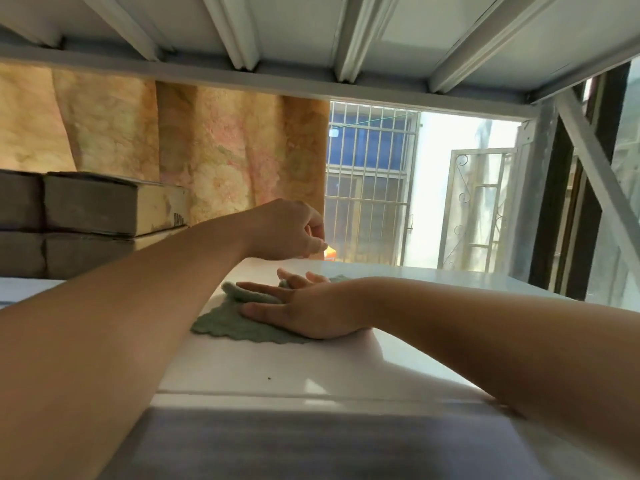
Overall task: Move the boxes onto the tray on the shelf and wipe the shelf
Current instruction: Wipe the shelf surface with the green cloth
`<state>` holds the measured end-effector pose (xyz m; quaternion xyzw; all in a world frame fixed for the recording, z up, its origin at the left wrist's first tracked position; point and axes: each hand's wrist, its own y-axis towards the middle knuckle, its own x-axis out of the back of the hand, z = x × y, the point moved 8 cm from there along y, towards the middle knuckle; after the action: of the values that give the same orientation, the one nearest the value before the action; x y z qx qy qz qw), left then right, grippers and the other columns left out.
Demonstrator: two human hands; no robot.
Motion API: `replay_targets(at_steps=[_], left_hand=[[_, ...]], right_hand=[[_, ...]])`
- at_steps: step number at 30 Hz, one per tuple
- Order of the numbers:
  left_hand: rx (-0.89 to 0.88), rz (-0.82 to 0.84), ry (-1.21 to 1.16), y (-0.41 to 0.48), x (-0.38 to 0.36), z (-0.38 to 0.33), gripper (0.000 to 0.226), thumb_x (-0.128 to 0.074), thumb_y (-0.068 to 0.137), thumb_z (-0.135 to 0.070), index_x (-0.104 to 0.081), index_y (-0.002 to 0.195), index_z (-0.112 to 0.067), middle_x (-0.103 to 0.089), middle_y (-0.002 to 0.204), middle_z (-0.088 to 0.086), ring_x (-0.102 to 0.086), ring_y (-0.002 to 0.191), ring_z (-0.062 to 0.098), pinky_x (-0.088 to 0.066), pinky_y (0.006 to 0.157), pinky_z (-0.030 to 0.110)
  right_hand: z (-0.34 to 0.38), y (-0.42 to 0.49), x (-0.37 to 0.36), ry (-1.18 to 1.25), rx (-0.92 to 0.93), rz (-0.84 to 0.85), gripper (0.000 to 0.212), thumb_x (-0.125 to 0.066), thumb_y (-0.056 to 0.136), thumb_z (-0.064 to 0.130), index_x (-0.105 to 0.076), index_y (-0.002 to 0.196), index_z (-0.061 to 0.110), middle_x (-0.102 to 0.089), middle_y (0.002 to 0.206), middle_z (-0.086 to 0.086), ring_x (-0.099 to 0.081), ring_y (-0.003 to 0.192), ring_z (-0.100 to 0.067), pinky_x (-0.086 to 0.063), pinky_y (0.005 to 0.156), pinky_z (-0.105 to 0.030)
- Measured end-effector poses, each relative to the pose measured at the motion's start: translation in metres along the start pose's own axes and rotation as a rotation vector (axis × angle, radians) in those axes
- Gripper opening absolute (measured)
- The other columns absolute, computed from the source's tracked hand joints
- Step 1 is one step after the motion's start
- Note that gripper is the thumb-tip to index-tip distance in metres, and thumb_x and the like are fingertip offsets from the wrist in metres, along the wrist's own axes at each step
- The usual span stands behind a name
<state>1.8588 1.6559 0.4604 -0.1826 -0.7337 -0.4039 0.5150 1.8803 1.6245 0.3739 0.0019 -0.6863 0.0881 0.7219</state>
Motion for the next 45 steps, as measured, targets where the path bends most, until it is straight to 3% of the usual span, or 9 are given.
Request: replay_targets(at_steps=[2, 8, 13, 17, 20, 25, 31, 35, 45], left_hand=[[-0.038, -0.022, 0.005, 0.0, 0.0, -0.009, 0.019, -0.055, 0.093, -0.03, -0.066, 0.1, -0.017, -0.066, 0.084, -0.007, -0.055, 0.07, -0.001, -0.037, 0.059, 0.013], [-0.144, -0.105, 0.037, -0.01, -0.002, -0.044, 0.02, -0.055, 0.093, -0.027, -0.067, 0.102, -0.014, -0.068, 0.095, -0.003, -0.059, 0.081, 0.009, -0.043, 0.066, 0.012], [-0.234, -0.267, 0.099, -0.018, 0.01, -0.06, 0.019, -0.054, 0.093, -0.025, -0.067, 0.102, -0.015, -0.045, 0.089, -0.011, -0.044, 0.072, 0.005, -0.029, 0.056, 0.009], [-0.247, -0.214, 0.025, -0.02, 0.01, -0.067, 0.016, -0.053, 0.094, -0.019, -0.068, 0.098, -0.014, -0.048, 0.078, -0.015, -0.046, 0.065, -0.003, -0.038, 0.055, 0.002], [-0.282, -0.167, -0.031, -0.024, 0.009, -0.077, 0.016, -0.053, 0.094, -0.018, -0.068, 0.098, -0.014, -0.05, 0.073, -0.022, -0.048, 0.065, -0.006, -0.034, 0.054, -0.008], [-0.28, -0.161, -0.015, -0.025, 0.01, -0.079, 0.017, -0.054, 0.094, -0.021, -0.067, 0.101, -0.015, -0.058, 0.085, -0.011, -0.049, 0.068, -0.007, -0.035, 0.054, 0.0], [-0.252, -0.189, -0.02, -0.023, 0.011, -0.077, 0.015, -0.054, 0.093, -0.021, -0.068, 0.096, -0.017, -0.056, 0.077, -0.016, -0.048, 0.068, -0.01, -0.031, 0.057, 0.005], [-0.281, -0.114, 0.024, -0.021, -0.011, -0.096, 0.015, -0.054, 0.093, -0.02, -0.069, 0.094, -0.015, -0.05, 0.07, -0.025, -0.046, 0.065, -0.011, -0.032, 0.054, 0.004], [-0.39, -0.021, -0.021, -0.008, -0.031, -0.169, 0.019, -0.055, 0.093, -0.018, -0.07, 0.101, -0.009, -0.059, 0.082, -0.011, -0.051, 0.065, -0.007, -0.035, 0.056, -0.001]], right_hand=[[0.002, -0.01, -0.003, -0.061, 0.014, 0.011, 0.055, -0.007, 0.09, 0.068, 0.006, 0.142, 0.058, 0.01, 0.16, -0.006, 0.012, 0.145, -0.037, 0.007, 0.112, -0.055], [0.004, -0.039, -0.003, -0.031, -0.011, -0.024, 0.053, -0.012, 0.093, 0.065, 0.001, 0.143, 0.056, 0.011, 0.16, -0.007, 0.008, 0.147, -0.029, 0.006, 0.115, -0.047], [0.003, -0.057, -0.009, -0.009, -0.022, -0.01, 0.054, -0.012, 0.092, 0.066, 0.002, 0.143, 0.056, 0.011, 0.161, -0.005, 0.007, 0.147, -0.03, 0.005, 0.114, -0.052], [0.0, -0.072, -0.008, -0.01, 0.001, -0.048, 0.053, -0.012, 0.094, 0.063, 0.002, 0.144, 0.054, 0.001, 0.161, -0.001, 0.005, 0.148, -0.024, 0.003, 0.115, -0.051], [-0.005, -0.082, -0.01, 0.012, -0.034, -0.061, 0.055, -0.013, 0.092, 0.066, 0.0, 0.144, 0.054, -0.003, 0.161, -0.001, 0.003, 0.148, -0.023, 0.002, 0.115, -0.051], [-0.028, -0.098, -0.011, 0.054, -0.13, -0.055, 0.058, -0.015, 0.09, 0.069, -0.005, 0.145, 0.052, -0.001, 0.161, 0.003, 0.003, 0.148, -0.024, 0.003, 0.114, -0.052], [-0.075, -0.119, -0.011, 0.077, -0.224, -0.071, 0.061, -0.017, 0.089, 0.069, -0.005, 0.146, 0.051, -0.003, 0.161, 0.001, -0.005, 0.147, -0.03, -0.001, 0.116, -0.056], [-0.107, -0.128, -0.012, 0.195, -0.316, -0.097, 0.066, -0.022, 0.087, 0.072, -0.003, 0.146, 0.051, 0.0, 0.162, 0.0, -0.006, 0.148, -0.028, -0.002, 0.116, -0.055], [-0.173, -0.164, -0.012, 0.21, -0.479, -0.084, 0.066, -0.02, 0.089, 0.071, -0.01, 0.149, 0.045, -0.009, 0.16, -0.007, -0.016, 0.145, -0.029, -0.01, 0.116, -0.052]])
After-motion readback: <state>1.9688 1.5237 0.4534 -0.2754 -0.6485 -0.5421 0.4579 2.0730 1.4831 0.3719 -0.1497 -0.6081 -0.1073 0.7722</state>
